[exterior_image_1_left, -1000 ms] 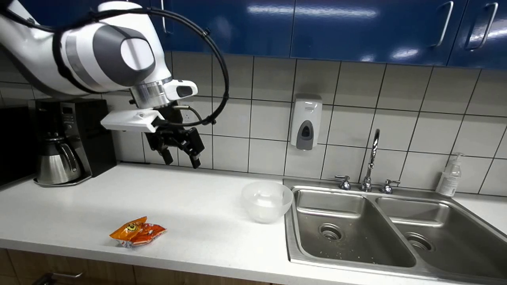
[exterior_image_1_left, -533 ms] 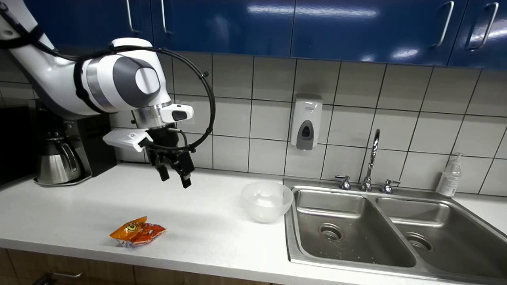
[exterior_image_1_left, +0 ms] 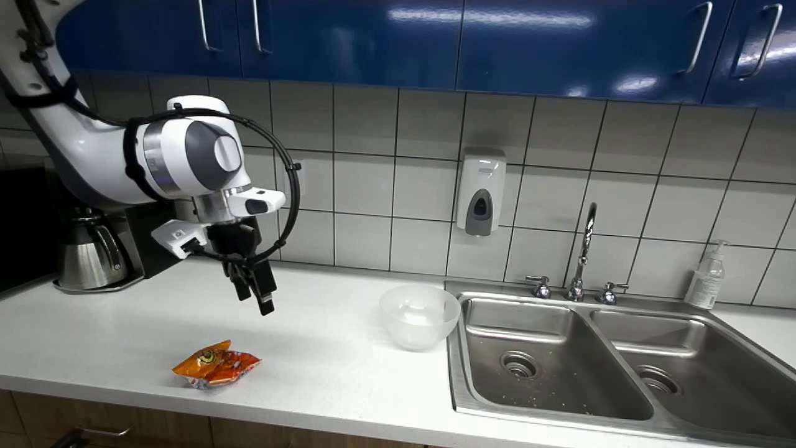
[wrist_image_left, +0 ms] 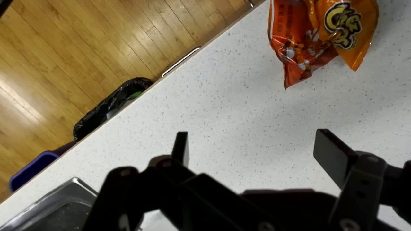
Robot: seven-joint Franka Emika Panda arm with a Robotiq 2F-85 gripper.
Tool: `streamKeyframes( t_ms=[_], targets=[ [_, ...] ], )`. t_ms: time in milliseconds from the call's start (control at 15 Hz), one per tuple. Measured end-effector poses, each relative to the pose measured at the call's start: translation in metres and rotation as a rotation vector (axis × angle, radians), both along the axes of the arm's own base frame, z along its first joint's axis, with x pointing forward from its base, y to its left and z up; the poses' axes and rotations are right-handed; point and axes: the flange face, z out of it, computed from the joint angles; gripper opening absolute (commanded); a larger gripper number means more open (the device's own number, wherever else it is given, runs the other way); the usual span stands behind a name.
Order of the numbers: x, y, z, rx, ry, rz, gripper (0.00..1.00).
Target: Put the orange packet in the bowl
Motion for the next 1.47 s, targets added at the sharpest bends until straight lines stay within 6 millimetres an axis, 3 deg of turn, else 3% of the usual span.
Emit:
streamKeyframes(
  t_ms=[667, 1467],
  targets=[
    [0.014, 0.042, -0.04, 0.005, 0.043, -0.089, 1.0],
    [0.036, 0.059, -0.085, -0.014, 0.084, -0.183, 1.0]
  ],
)
